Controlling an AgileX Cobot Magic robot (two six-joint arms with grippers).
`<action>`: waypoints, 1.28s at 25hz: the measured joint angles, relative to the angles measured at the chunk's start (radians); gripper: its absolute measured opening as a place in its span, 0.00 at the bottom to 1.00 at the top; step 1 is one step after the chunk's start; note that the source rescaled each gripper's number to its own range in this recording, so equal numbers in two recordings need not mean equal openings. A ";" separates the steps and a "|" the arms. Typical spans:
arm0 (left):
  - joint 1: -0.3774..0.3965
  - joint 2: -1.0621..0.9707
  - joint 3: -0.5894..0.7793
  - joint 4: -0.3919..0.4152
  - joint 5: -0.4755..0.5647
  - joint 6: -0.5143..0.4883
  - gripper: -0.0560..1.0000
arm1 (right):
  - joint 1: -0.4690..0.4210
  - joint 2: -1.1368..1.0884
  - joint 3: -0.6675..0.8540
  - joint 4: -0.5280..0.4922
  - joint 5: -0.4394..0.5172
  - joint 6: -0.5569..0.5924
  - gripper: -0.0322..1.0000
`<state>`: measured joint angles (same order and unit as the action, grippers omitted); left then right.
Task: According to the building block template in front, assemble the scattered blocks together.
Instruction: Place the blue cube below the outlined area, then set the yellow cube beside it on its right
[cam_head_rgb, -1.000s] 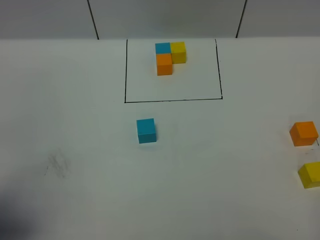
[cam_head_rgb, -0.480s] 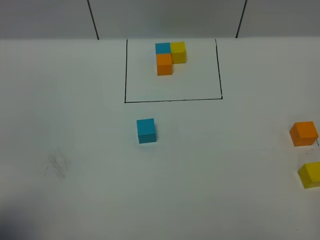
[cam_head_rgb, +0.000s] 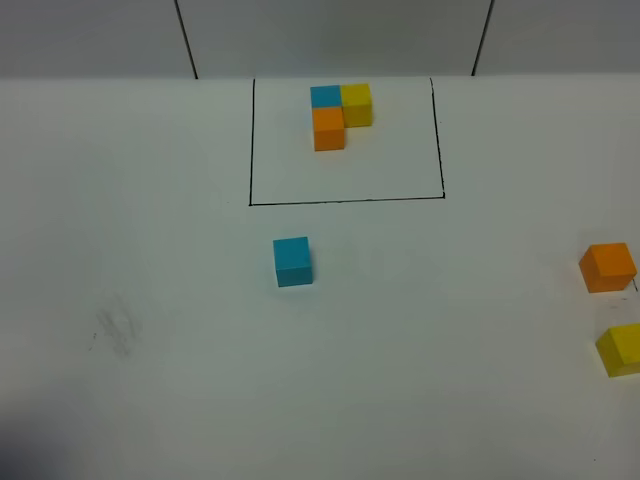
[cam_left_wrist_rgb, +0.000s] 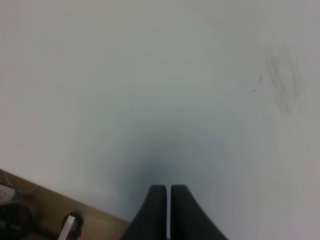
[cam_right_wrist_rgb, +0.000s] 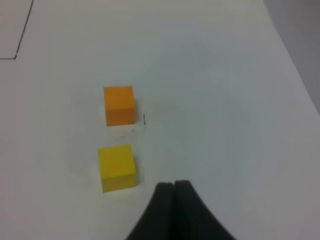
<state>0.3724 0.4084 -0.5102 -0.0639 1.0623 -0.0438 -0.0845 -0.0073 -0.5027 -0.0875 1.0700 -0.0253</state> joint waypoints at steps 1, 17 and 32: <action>-0.006 -0.001 0.000 0.001 0.000 0.000 0.05 | 0.000 0.000 0.000 0.000 0.000 0.000 0.03; -0.262 -0.188 0.003 0.003 0.000 0.002 0.05 | 0.000 0.000 0.000 0.000 0.000 0.000 0.03; -0.365 -0.412 0.005 0.002 0.002 0.013 0.05 | 0.000 0.000 0.000 0.000 0.000 0.000 0.03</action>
<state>0.0078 -0.0034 -0.5055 -0.0617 1.0643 -0.0309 -0.0845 -0.0073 -0.5027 -0.0875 1.0700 -0.0253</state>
